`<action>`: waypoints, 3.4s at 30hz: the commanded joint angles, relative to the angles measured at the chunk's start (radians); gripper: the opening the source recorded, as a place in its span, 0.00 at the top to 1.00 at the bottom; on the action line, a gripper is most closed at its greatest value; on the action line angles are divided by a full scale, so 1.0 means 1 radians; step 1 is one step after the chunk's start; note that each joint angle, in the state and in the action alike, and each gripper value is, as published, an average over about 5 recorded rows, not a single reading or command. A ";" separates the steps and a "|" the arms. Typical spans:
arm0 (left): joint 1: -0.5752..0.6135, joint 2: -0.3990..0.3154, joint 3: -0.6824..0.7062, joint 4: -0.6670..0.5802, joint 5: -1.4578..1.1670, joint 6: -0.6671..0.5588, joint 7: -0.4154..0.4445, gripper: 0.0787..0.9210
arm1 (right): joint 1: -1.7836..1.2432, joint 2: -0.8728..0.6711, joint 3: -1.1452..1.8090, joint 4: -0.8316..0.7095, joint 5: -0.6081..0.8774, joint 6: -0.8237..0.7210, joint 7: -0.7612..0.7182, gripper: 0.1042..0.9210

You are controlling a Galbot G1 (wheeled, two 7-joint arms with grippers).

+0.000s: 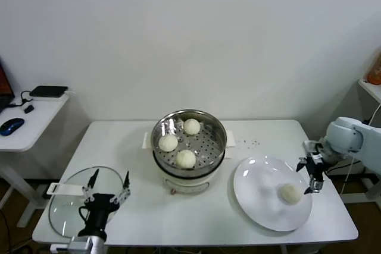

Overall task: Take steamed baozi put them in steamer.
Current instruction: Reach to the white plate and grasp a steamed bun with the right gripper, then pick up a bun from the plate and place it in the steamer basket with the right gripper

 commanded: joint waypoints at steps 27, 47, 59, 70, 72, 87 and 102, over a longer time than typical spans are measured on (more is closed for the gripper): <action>0.000 -0.002 -0.005 0.018 0.000 -0.005 -0.001 0.12 | -0.261 0.081 0.193 -0.079 -0.087 -0.007 0.039 0.12; -0.003 -0.004 -0.004 0.025 0.001 -0.006 -0.002 0.12 | -0.247 0.077 0.205 -0.070 -0.080 -0.008 0.021 0.45; -0.012 -0.003 0.000 0.030 0.001 -0.005 -0.002 0.12 | 0.030 0.069 0.053 -0.034 0.035 -0.004 -0.009 0.45; -0.012 -0.002 0.006 0.038 0.004 -0.011 -0.001 0.12 | 0.448 0.286 -0.163 -0.093 0.326 0.001 -0.031 0.44; -0.012 -0.002 0.005 0.038 0.003 -0.011 -0.001 0.12 | 0.488 0.342 -0.178 -0.123 0.367 0.001 -0.037 0.44; -0.024 -0.002 0.010 0.035 0.004 -0.008 -0.001 0.12 | 0.486 0.659 -0.110 -0.254 0.517 -0.032 -0.030 0.43; -0.017 -0.002 -0.010 0.029 -0.003 -0.010 -0.002 0.12 | 0.274 0.776 -0.054 -0.318 0.395 -0.064 0.012 0.43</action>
